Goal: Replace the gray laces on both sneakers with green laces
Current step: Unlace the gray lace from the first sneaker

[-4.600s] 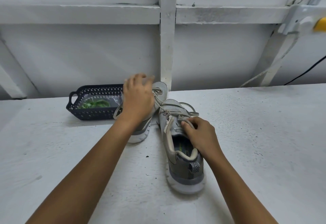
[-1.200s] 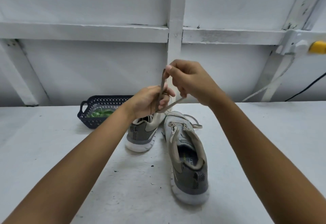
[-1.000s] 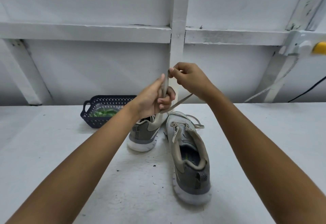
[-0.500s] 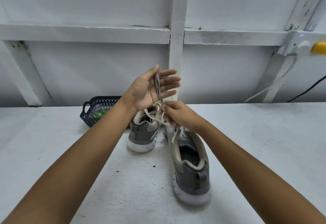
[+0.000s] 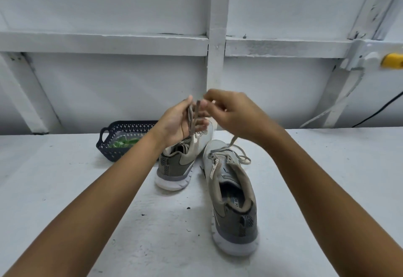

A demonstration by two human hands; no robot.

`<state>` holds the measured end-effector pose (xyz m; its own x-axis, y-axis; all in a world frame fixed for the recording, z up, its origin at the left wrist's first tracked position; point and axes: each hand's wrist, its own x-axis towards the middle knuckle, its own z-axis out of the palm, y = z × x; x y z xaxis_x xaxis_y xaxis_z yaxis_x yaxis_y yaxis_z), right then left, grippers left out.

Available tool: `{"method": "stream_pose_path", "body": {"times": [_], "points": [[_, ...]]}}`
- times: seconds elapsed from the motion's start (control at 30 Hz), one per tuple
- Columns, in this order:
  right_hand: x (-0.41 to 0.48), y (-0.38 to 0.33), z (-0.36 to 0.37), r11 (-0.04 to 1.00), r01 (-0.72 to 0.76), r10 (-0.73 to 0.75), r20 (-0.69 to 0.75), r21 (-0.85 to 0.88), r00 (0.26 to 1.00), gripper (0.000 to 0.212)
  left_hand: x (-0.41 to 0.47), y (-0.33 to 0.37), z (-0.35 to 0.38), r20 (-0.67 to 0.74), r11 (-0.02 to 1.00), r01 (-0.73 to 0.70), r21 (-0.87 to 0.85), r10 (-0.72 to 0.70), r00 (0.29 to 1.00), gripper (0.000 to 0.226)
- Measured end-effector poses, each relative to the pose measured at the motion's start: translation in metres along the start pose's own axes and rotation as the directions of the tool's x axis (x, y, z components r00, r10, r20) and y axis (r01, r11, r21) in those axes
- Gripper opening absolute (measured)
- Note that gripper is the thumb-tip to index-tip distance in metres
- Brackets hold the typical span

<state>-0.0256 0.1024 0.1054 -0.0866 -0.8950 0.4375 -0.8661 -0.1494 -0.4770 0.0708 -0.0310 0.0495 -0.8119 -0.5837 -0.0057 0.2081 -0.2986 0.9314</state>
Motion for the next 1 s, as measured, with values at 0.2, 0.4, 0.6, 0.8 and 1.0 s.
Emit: {"method": "stream_pose_path", "body": {"times": [0.2,0.4,0.6,0.8,1.0], "points": [[0.041,0.038,0.008,0.995,-0.052,0.038,-0.170,-0.082,0.985,0.023,-0.008,0.004,0.016,0.213,0.991,0.111,0.077,-0.125,0.969,0.089],[0.030,0.072,0.043,0.954,-0.157,0.163,-0.006,0.257,0.987,0.011,-0.014,0.011,0.019,0.351,0.994,0.106,-0.013,-0.095,0.932,0.099],[-0.009,0.049,0.068,0.961,-0.198,0.160,0.192,0.196,0.968,0.026,-0.007,0.017,0.012,0.172,0.992,0.007,-0.123,0.015,0.985,0.094],[-0.021,0.019,0.040,0.942,-0.088,0.012,0.233,0.322,0.972,0.024,-0.003,0.009,0.001,0.100,0.999,0.025,-0.041,-0.021,0.995,0.090],[0.014,0.008,-0.003,0.891,-0.054,0.057,0.008,0.451,0.998,0.018,-0.006,-0.006,0.006,0.185,0.989,0.114,0.098,-0.130,0.974,0.095]]}}
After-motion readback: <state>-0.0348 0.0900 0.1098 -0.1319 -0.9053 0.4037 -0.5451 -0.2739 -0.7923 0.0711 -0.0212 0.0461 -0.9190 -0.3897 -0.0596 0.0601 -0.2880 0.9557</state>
